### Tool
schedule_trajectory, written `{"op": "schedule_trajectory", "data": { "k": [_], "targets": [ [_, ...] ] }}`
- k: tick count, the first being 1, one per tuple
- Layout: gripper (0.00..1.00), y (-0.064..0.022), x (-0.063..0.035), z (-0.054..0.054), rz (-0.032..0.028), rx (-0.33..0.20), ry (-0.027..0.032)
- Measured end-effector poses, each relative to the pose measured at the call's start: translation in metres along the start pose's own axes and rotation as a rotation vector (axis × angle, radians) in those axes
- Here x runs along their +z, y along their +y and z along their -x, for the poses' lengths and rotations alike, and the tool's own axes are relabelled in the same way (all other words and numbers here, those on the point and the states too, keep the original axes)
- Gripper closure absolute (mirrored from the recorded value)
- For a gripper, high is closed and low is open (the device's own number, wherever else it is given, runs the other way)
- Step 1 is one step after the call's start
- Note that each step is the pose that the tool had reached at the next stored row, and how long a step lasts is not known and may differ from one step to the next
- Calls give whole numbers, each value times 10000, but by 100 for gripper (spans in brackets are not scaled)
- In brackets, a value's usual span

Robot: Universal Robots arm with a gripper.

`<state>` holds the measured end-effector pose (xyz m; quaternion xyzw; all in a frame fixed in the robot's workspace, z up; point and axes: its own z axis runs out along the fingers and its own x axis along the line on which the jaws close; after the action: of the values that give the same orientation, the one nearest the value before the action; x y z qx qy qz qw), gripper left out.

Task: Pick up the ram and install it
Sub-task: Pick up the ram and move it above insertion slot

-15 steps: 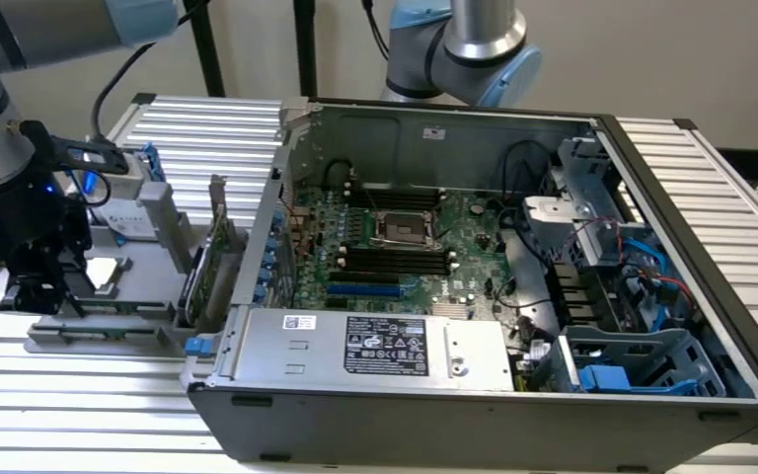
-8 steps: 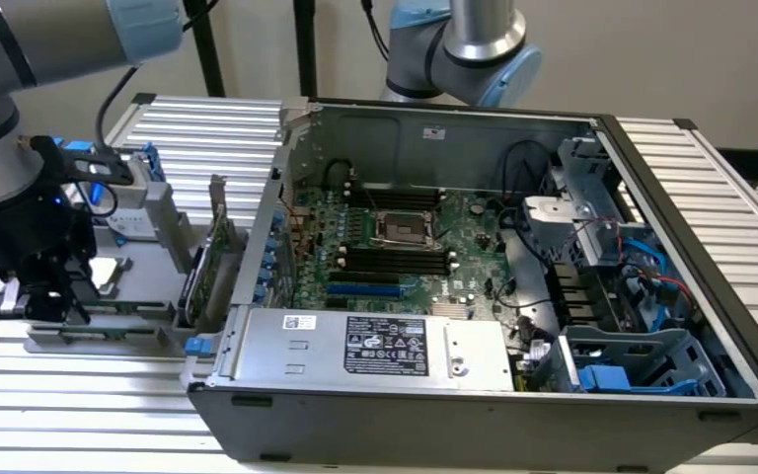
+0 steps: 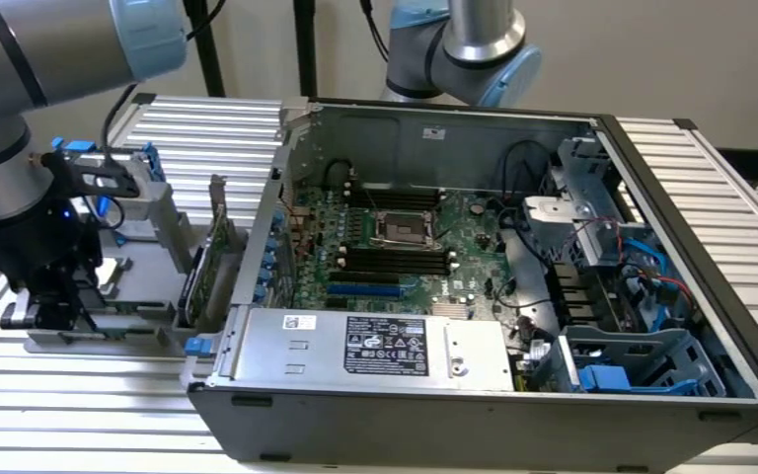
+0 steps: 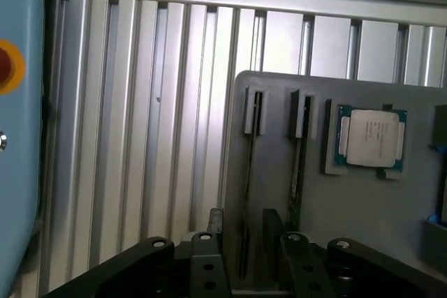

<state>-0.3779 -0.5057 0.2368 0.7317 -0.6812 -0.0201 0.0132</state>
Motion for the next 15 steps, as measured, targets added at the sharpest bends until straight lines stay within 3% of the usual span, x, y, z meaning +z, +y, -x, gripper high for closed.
{"op": "schedule_trajectory", "data": {
  "k": [15],
  "targets": [
    [64,36,260,25,-132,95,-6]
  ]
}}
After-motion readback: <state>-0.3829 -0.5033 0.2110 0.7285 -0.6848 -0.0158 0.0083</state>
